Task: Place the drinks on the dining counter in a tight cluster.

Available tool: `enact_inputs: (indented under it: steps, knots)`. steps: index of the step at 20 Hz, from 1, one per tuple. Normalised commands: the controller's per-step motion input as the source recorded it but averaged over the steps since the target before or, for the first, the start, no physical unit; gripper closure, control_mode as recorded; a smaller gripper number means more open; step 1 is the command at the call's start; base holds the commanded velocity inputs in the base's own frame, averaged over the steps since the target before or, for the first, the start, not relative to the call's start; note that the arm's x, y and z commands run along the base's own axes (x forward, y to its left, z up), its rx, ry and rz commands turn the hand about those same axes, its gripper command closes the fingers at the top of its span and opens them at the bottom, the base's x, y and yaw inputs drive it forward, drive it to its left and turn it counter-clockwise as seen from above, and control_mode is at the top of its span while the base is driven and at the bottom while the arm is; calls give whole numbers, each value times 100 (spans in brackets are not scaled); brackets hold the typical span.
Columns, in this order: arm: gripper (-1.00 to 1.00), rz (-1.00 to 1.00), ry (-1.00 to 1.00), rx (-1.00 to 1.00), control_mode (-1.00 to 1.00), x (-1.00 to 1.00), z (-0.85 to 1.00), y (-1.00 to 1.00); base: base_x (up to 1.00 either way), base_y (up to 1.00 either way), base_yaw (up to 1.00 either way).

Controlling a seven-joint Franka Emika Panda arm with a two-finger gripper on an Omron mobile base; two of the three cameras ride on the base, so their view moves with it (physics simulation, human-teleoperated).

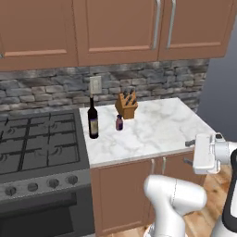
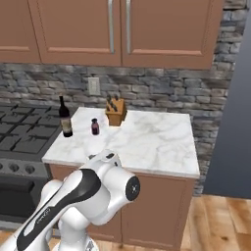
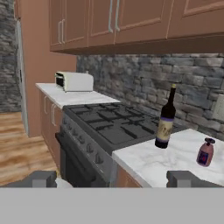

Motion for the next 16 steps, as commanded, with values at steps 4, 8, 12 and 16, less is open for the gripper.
enact_inputs:
  steps: [4,8,12,16]
  knots:
    - [-100,0,0,0,100,0,0,0,71,-4,18]
    - [-100,0,0,0,100,0,0,0,43,-4,9]
    - [-100,0,0,0,100,0,0,0,38,-1,8]
    - [-100,0,0,0,100,0,0,0,32,-1,4]
